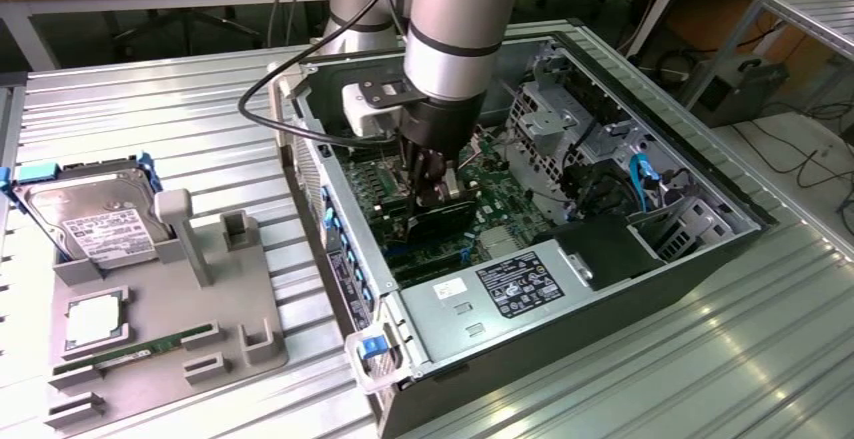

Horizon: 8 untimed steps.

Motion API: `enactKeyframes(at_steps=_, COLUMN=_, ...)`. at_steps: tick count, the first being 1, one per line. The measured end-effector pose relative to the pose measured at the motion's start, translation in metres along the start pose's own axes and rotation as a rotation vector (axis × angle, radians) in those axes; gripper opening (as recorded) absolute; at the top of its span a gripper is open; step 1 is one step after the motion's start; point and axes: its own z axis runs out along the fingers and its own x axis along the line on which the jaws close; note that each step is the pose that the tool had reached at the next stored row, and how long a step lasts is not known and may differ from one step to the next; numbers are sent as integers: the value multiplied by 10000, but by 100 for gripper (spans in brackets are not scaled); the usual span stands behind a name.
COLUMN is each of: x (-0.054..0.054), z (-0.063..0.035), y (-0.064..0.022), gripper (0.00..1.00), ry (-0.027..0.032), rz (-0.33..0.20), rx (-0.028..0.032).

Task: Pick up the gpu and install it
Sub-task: 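Insert the gpu into the slot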

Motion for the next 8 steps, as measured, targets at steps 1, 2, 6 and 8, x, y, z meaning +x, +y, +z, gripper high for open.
enactKeyframes(at_steps=1, x=0, z=-2, y=0, gripper=11, ry=-4, rz=0, rx=1)
enactKeyframes(at_steps=2, x=-2, z=-21, y=-1, gripper=11, ry=-20, rz=0, rx=8)
enactKeyframes(at_steps=6, x=3, z=-238, y=1, gripper=11, ry=-3, rz=0, rx=2)
enactKeyframes(at_steps=8, x=3, z=-252, y=1, gripper=11, ry=-4, rz=0, rx=1)
